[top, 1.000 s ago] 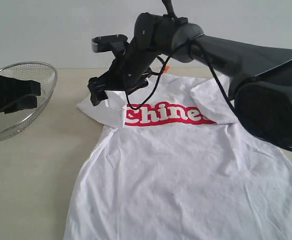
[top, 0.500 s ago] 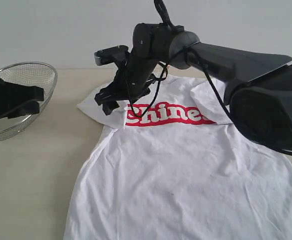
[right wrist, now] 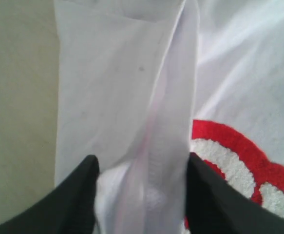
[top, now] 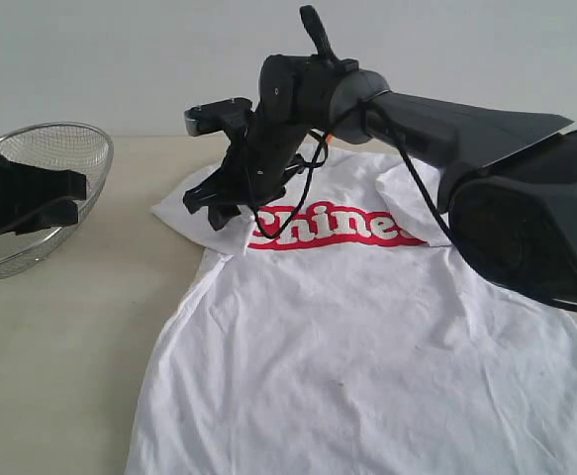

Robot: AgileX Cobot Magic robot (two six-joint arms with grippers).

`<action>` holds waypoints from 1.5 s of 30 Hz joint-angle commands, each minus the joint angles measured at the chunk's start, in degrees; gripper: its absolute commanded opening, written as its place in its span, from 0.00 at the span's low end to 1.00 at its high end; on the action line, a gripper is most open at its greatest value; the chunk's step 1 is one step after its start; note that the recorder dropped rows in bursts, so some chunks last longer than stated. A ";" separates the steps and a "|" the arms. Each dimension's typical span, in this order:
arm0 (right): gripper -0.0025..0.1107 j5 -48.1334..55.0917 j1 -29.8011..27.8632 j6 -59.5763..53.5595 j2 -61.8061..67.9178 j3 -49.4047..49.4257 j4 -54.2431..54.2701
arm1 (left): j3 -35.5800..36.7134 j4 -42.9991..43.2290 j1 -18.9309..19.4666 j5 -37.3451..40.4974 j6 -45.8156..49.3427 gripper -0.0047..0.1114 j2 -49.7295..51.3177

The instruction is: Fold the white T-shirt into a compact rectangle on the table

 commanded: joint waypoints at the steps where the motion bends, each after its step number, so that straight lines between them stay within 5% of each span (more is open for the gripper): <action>1: 0.27 -0.40 -0.08 -0.07 -0.39 -0.02 -0.26 | 0.17 -0.42 0.15 -0.68 0.36 0.28 -0.11; 6: 0.01 -0.40 -0.08 -0.07 -0.39 -0.02 -0.26 | 0.17 -0.42 0.15 -0.68 0.36 0.28 -0.11; 42: 0.02 5.37 -5.77 23.91 -3.81 -0.02 -7.37 | 0.17 -0.64 0.15 1.99 0.75 0.28 -0.11; 45: 0.09 6.59 -5.77 23.91 -3.81 -0.02 -7.37 | 0.06 -0.98 -0.10 2.26 0.75 0.28 -0.11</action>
